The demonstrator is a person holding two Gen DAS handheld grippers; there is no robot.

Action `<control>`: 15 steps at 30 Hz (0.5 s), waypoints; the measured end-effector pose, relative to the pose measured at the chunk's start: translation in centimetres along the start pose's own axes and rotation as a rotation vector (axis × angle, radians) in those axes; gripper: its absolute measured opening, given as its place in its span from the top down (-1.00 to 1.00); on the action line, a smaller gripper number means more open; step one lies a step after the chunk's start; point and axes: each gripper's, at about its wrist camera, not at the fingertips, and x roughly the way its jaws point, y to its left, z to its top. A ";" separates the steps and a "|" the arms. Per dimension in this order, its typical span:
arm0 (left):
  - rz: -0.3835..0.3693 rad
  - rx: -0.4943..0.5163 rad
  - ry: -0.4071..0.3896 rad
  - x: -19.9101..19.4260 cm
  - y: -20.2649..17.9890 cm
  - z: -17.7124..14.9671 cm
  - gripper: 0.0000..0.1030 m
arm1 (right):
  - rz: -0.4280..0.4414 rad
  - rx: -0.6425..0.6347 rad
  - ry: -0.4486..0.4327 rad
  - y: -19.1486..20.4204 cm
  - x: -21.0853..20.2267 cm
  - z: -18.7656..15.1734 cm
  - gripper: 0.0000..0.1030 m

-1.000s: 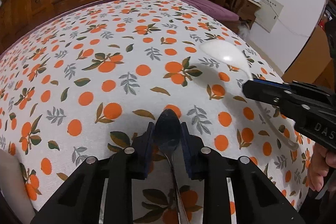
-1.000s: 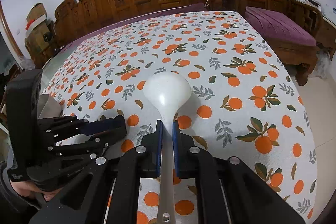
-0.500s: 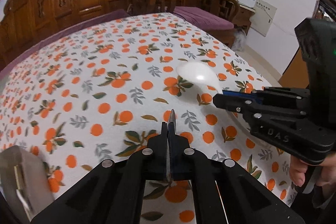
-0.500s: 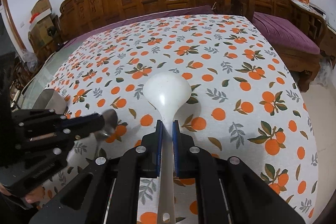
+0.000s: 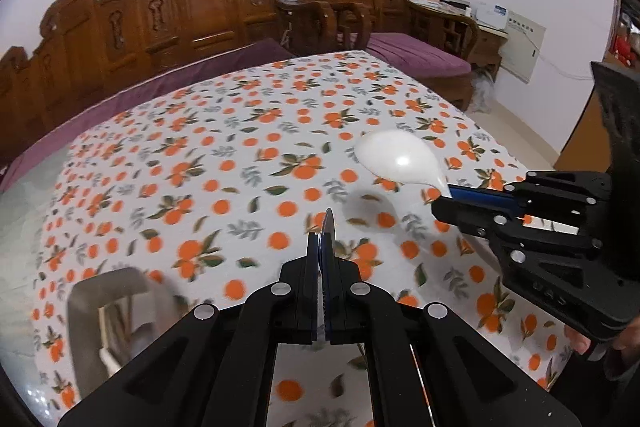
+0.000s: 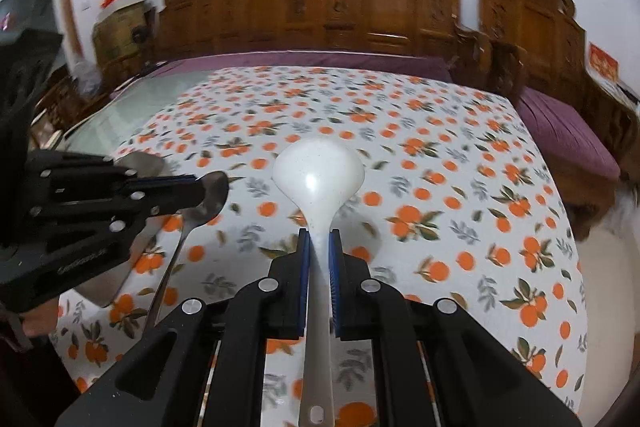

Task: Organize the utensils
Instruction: 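Carry the metal spoon into the tray with the left tool while the right tool lifts the white ladle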

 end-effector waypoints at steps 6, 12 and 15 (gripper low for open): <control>0.051 -0.005 0.002 -2.3 2.6 -1.1 0.99 | 0.048 -0.067 -0.024 4.0 -1.2 0.8 0.79; 0.103 -0.036 -0.001 -4.3 5.7 -1.9 0.99 | 0.073 -0.108 -0.037 6.5 -1.9 0.9 0.79; 0.126 -0.044 -0.008 -5.4 7.0 -2.2 0.99 | 0.076 -0.116 -0.034 7.2 -1.9 0.8 0.79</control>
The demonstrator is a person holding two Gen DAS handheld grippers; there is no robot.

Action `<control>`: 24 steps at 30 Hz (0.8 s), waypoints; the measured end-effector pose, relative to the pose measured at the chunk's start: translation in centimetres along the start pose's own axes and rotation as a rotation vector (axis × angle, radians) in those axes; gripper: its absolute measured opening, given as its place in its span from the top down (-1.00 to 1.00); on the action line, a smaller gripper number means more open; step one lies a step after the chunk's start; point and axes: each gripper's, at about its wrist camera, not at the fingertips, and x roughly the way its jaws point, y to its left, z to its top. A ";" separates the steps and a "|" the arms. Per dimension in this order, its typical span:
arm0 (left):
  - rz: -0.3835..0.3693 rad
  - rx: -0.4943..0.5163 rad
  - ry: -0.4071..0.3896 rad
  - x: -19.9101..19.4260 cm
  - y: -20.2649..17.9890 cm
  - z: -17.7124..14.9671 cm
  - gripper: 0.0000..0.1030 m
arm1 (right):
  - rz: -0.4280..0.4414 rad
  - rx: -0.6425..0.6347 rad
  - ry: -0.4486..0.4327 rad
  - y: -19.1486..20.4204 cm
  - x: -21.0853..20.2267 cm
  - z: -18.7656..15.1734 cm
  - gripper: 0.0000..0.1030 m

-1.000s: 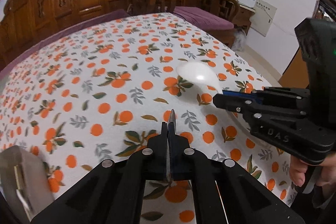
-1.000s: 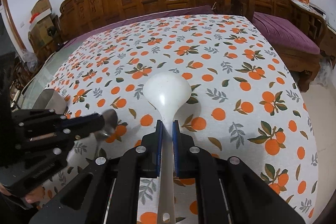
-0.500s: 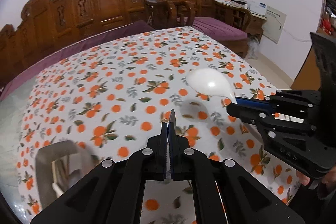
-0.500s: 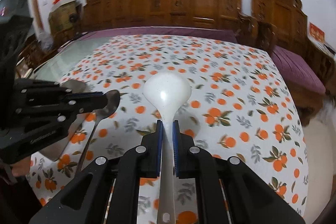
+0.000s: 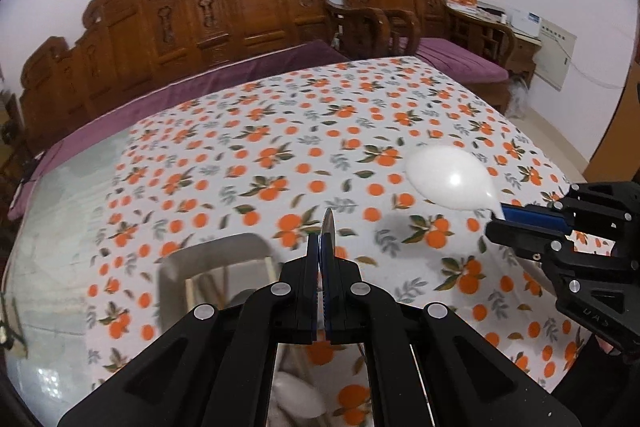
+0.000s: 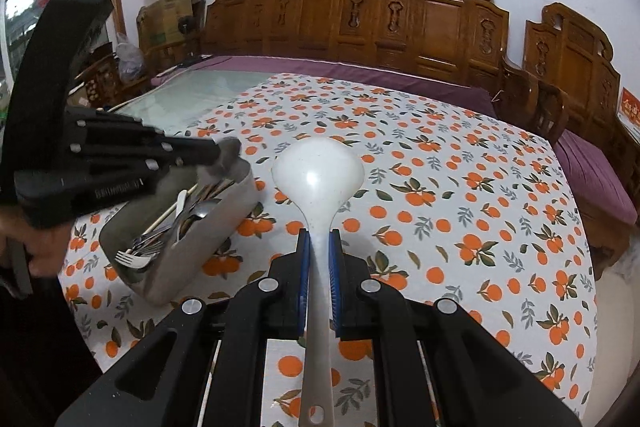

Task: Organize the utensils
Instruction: 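Carry the metal spoon into the tray with the left tool while the right tool lifts the white ladle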

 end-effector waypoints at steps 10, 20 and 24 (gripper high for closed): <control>0.089 -0.031 0.013 -0.4 4.5 -1.1 0.99 | 0.006 -0.010 0.013 1.1 0.5 -0.3 0.79; 0.146 -0.029 0.070 2.5 7.3 -3.1 0.99 | -0.003 -0.023 0.020 1.5 0.8 -0.5 0.79; 0.137 -0.044 0.092 3.6 7.7 -4.1 0.99 | 0.000 -0.024 0.022 1.9 0.8 -0.5 0.79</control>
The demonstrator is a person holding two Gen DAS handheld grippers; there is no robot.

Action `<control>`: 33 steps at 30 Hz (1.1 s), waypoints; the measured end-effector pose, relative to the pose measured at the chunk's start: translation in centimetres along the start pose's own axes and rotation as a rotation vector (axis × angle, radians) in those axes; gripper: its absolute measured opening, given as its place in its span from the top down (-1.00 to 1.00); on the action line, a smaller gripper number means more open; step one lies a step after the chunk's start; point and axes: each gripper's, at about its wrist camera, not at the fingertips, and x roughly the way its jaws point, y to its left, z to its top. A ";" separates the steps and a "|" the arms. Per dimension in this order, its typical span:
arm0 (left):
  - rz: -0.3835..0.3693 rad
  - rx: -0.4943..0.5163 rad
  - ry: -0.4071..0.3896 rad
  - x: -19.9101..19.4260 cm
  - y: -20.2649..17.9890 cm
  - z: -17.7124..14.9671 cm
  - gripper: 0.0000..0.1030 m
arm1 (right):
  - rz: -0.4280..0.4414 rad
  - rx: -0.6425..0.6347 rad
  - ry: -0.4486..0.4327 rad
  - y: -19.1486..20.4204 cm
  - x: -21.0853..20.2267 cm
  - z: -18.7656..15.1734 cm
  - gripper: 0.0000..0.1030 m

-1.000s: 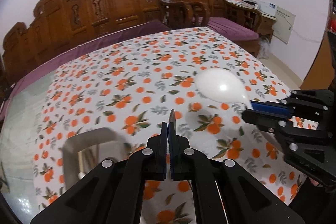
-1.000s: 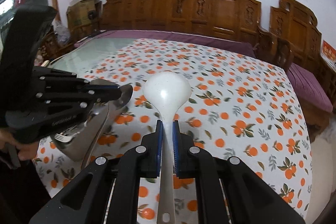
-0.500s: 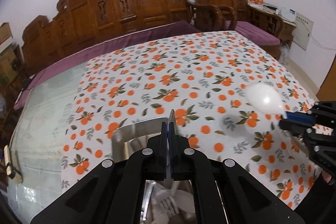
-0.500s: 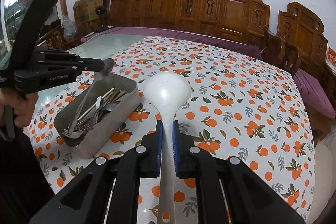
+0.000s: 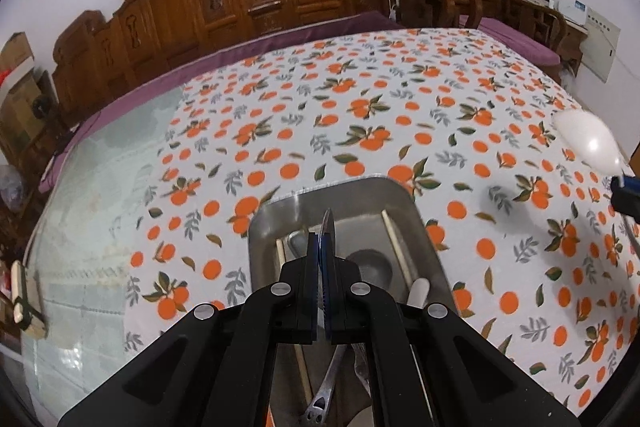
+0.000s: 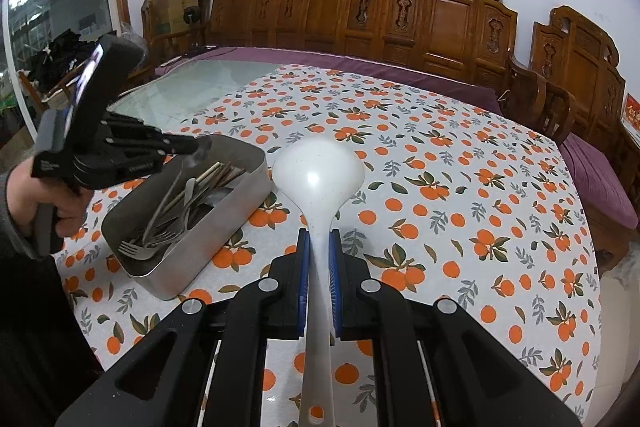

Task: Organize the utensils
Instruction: 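Carry the metal spoon into the tray with the left tool while the right tool lifts the white ladle, then open the left tool to release the metal spoon into the tray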

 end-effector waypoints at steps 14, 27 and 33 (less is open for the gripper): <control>-0.048 -0.073 0.012 1.7 0.9 -2.1 0.98 | 0.029 -0.012 0.025 1.7 0.9 -0.4 0.79; -0.071 -0.150 -0.020 0.2 2.6 -2.2 0.62 | 0.040 0.015 0.000 2.5 1.0 0.3 0.79; -0.056 -0.190 -0.033 -0.3 4.2 -2.3 0.26 | 0.064 0.008 -0.012 4.7 1.3 1.3 0.79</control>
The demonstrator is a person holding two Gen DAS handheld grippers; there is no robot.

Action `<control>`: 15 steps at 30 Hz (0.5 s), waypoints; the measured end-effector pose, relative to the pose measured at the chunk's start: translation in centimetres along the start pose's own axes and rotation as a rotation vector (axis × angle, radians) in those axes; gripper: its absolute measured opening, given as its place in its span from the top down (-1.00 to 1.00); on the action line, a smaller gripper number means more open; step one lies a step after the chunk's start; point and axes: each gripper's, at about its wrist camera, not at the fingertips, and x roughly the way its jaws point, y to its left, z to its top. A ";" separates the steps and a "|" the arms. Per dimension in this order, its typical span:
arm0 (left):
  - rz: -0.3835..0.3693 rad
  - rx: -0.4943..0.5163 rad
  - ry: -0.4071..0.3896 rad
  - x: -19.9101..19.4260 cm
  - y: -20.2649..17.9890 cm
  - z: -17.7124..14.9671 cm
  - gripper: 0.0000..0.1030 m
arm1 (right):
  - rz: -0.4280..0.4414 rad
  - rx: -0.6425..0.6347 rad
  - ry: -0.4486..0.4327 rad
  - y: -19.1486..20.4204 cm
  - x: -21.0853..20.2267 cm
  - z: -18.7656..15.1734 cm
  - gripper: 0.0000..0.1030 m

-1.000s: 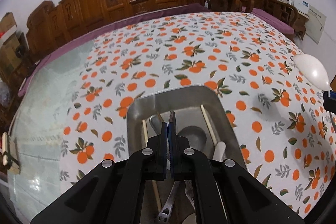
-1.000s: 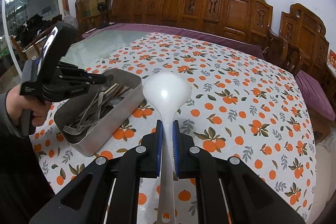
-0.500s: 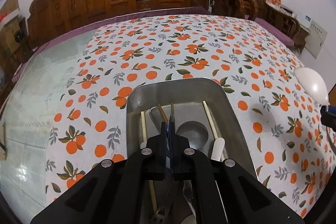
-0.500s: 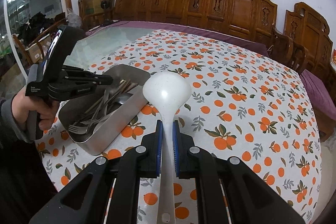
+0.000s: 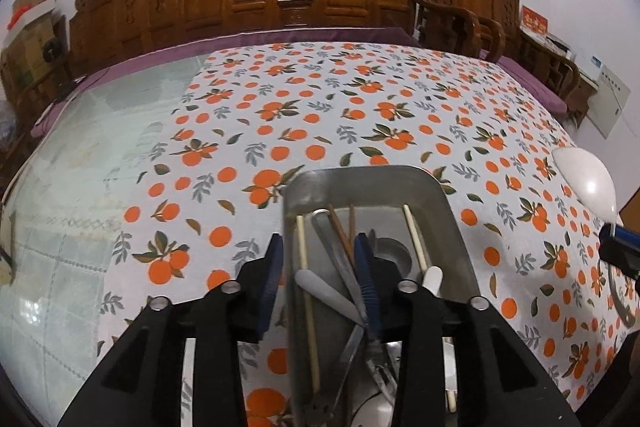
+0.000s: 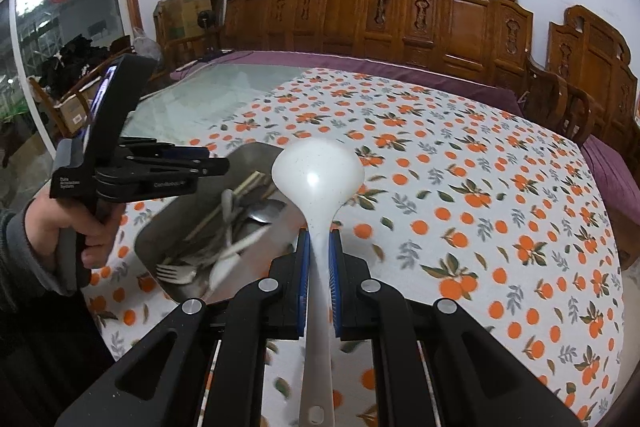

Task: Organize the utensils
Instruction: 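Open the left tool to release the metal spoon into the tray, then lower the white plastic ladle into the tray and open the right tool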

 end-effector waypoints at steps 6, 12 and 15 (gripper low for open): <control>0.012 -0.040 -0.047 -1.3 1.9 0.6 -0.31 | 0.045 0.006 0.020 2.6 1.8 1.0 0.79; 0.034 -0.078 -0.082 -2.6 3.9 1.0 -0.58 | 0.102 0.054 0.058 5.3 5.4 2.2 0.79; 0.045 -0.096 -0.089 -3.1 4.9 0.9 -0.60 | 0.101 0.078 0.084 6.4 7.5 2.7 0.79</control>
